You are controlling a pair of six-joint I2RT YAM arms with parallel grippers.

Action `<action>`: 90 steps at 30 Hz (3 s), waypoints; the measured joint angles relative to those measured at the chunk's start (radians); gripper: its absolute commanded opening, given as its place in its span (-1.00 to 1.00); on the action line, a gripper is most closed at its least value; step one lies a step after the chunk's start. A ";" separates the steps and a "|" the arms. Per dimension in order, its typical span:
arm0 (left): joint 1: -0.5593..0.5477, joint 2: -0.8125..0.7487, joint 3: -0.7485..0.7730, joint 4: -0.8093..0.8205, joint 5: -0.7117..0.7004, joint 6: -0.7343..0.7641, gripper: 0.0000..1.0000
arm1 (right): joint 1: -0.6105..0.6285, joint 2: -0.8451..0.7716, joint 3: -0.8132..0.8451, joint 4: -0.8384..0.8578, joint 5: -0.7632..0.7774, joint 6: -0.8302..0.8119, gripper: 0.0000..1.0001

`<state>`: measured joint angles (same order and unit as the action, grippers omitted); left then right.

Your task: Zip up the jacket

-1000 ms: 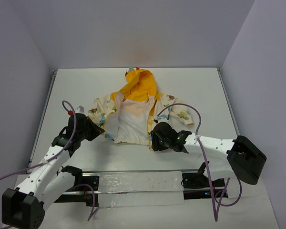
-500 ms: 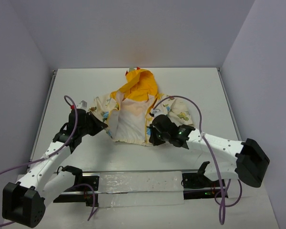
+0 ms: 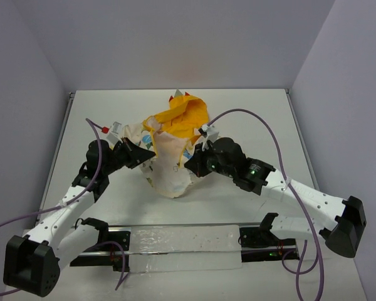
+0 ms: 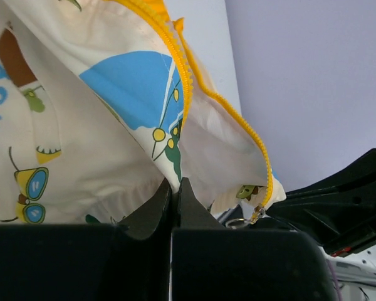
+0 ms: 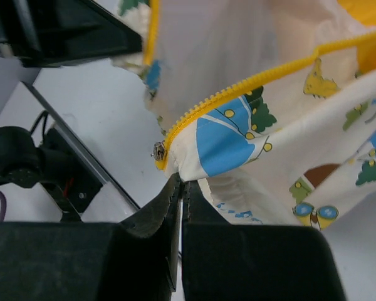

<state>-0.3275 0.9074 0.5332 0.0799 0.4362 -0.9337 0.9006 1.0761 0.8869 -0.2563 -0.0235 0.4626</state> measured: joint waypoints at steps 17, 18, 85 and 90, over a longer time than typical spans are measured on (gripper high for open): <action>-0.022 0.072 -0.174 0.371 0.205 -0.148 -1.00 | 0.000 0.050 -0.184 0.252 -0.202 -0.086 -1.00; -0.024 0.072 -0.175 0.388 0.216 -0.152 -1.00 | 0.000 0.047 -0.203 0.261 -0.212 -0.086 -1.00; -0.139 0.082 -0.264 0.793 0.318 -0.294 -1.00 | -0.009 -0.122 -0.324 0.511 -0.299 -0.055 -1.00; -0.141 0.082 -0.264 0.793 0.313 -0.294 -1.00 | -0.009 -0.122 -0.324 0.511 -0.299 -0.051 -1.00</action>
<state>-0.4686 0.9894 0.2693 0.8724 0.7496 -1.2274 0.8921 0.9537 0.5629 0.2546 -0.3222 0.4118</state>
